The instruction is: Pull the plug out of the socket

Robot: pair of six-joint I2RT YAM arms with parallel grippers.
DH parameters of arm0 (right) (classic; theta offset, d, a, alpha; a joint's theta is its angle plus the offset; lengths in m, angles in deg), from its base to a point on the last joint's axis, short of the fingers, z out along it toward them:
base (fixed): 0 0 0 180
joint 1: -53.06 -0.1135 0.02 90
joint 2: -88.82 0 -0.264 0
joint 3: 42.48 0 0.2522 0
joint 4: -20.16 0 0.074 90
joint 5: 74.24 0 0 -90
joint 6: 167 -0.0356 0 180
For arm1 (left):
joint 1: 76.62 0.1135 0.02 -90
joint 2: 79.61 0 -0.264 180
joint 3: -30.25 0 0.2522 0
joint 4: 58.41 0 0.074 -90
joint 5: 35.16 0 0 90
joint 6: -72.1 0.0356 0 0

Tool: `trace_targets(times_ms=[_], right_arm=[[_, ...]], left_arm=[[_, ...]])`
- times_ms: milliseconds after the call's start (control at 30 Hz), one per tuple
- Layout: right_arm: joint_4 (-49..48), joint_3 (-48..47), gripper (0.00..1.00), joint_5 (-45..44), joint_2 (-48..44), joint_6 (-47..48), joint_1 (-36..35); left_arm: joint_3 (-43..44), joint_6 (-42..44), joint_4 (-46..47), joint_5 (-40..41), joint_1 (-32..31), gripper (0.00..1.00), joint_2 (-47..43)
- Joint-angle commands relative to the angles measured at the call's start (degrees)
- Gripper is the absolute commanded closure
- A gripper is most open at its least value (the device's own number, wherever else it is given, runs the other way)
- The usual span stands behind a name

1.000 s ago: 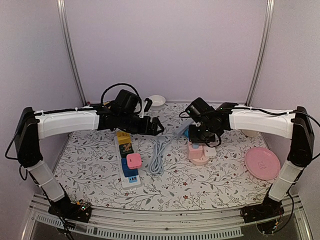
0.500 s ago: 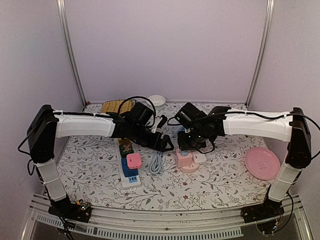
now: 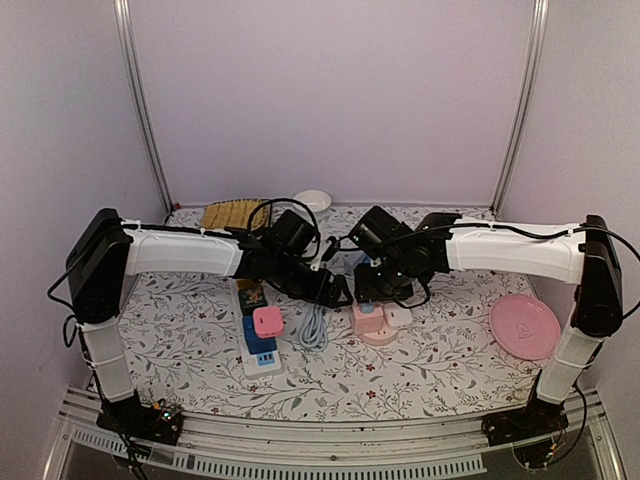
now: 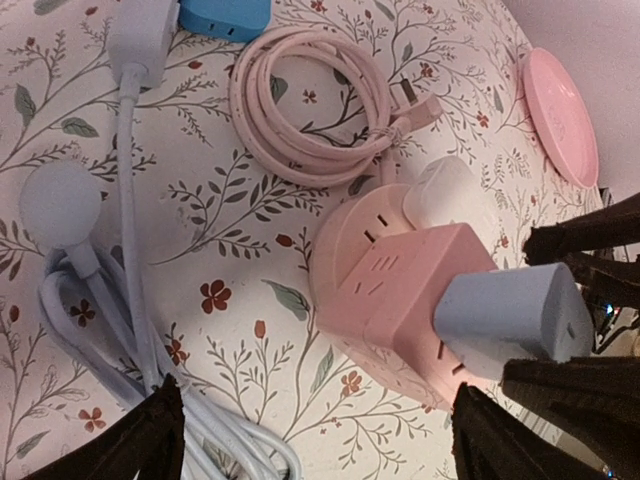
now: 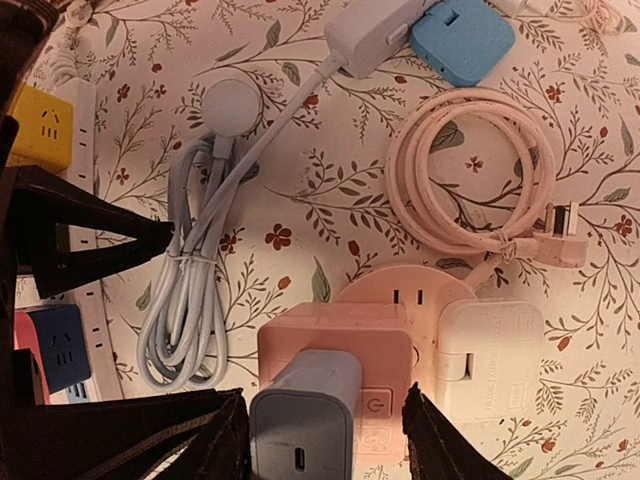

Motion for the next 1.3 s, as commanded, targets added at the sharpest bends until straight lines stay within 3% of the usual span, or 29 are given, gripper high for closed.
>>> trace_targets(times_ms=[0, 267, 633, 967, 1267], right_arm=[[2.43, -2.48, 0.49, -0.24, -0.82, 0.75, -0.98], [4.76, -4.44, 0.60, -1.42, 0.96, 0.68, -1.68], [7.32, -6.52, 0.66, -1.93, 3.56, 1.13, -2.05], [7.50, -8.36, 0.93, -2.04, 3.76, 0.00, -2.15], [7.30, -12.76, 0.95, -4.06, 3.41, -0.97, -2.13]], left_arm=[[1.26, -1.14, -1.24, 2.21, -0.49, 0.07, -0.14], [2.08, -1.00, -1.39, 2.04, -0.42, 0.07, 0.24], [5.28, -1.16, -1.66, 0.28, -0.42, 0.07, 3.24], [5.32, -2.01, -1.81, -0.29, -0.54, 0.07, 6.34], [5.44, -2.29, -3.24, 1.51, -0.54, 0.07, 7.57]])
